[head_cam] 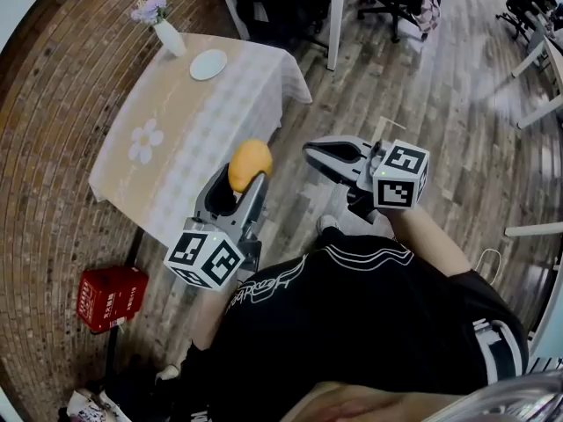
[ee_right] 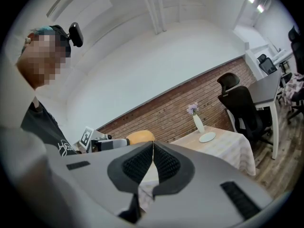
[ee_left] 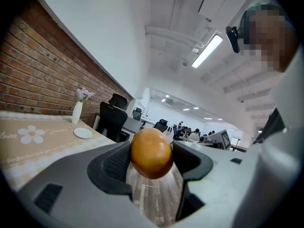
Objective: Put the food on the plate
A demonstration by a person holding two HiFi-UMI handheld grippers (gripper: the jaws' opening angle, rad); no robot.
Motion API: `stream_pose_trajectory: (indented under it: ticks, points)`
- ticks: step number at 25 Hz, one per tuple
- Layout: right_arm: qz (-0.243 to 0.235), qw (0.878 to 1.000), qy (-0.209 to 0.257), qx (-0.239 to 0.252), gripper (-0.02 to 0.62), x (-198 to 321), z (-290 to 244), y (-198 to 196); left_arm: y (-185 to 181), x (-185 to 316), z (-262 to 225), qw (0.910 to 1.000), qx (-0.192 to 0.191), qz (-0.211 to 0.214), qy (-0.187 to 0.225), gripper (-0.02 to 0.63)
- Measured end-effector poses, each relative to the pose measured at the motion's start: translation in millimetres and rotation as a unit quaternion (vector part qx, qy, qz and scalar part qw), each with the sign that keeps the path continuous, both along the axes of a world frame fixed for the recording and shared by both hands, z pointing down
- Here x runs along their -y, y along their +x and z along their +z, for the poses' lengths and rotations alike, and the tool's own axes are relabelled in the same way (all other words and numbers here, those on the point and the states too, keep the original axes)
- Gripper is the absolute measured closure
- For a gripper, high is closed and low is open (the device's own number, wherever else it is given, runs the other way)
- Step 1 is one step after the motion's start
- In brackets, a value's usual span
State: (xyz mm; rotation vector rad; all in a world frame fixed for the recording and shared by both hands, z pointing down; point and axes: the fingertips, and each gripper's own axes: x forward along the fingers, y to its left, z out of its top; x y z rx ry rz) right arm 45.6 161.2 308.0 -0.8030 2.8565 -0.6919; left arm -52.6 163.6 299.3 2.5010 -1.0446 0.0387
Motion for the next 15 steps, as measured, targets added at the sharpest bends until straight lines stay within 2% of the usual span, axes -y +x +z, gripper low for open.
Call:
stream_pose_trajectory:
  ticks: [8,15]
  points:
    - [-0.015,1.000,0.010,0.011,0.598,93,-8,54,64,92,-5,0.9999,0.009,-0.006,0.001,0.325]
    - [-0.029,0.999,0.023,0.004,0.598,130,-2,80,89,124,-4,0.9996,0.009,-0.024,0.013,0.325]
